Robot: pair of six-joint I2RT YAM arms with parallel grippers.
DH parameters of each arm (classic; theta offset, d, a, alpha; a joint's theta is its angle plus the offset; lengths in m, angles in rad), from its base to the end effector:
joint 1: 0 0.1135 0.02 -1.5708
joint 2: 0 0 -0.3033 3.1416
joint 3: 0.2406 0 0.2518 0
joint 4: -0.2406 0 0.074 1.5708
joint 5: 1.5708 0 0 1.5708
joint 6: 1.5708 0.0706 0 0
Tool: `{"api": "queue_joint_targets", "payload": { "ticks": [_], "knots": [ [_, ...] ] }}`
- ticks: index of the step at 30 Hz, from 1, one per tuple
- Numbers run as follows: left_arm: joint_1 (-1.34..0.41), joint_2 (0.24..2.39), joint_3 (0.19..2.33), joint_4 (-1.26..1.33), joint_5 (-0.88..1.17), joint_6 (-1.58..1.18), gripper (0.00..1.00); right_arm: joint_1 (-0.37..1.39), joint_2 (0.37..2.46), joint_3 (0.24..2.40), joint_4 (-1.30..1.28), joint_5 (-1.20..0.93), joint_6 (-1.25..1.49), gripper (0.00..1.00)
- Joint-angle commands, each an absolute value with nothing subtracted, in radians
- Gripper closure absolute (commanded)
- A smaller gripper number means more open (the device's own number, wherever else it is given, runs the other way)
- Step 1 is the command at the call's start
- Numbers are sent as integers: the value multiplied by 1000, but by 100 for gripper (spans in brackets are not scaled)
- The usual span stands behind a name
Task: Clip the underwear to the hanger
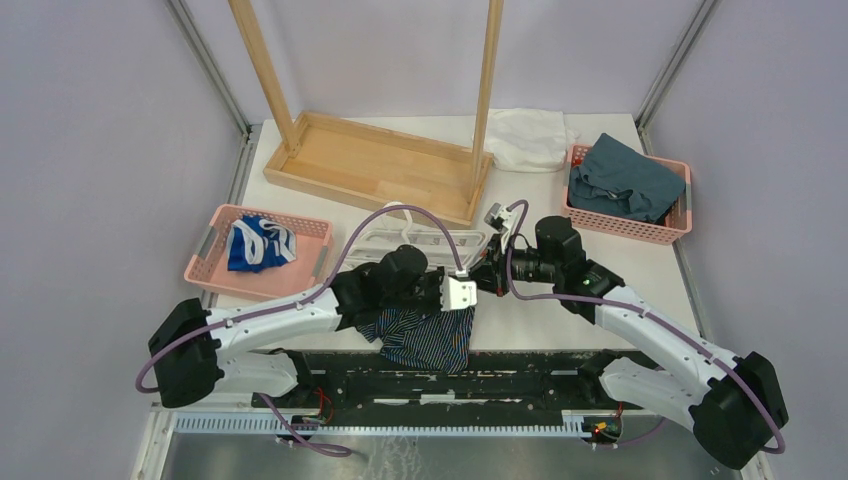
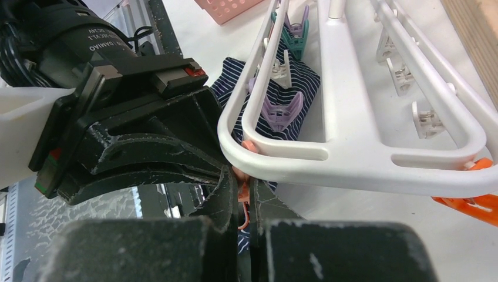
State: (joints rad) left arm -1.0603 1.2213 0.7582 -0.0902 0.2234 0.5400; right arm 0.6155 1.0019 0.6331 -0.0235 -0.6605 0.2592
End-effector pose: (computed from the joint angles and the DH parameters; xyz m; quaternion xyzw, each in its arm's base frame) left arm 0.1248 -0.2548 0.2678 0.6605 0.5656 -0.2186 0.4427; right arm 0.1597 0.1660 0.2872 -0.3167 0.7421 0.4669 0.3620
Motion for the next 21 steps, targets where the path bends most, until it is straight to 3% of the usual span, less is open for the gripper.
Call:
{"api": "queue_joint_targets", "payload": {
  "ticks": [1,21],
  "knots": [
    [-1062,1230,847,-46,246,430,97,626,975,632,37,-638,226,99],
    [-1049,1247,924,-108,271,260,97,628,918,612,-30,-604,72,99]
  ]
}}
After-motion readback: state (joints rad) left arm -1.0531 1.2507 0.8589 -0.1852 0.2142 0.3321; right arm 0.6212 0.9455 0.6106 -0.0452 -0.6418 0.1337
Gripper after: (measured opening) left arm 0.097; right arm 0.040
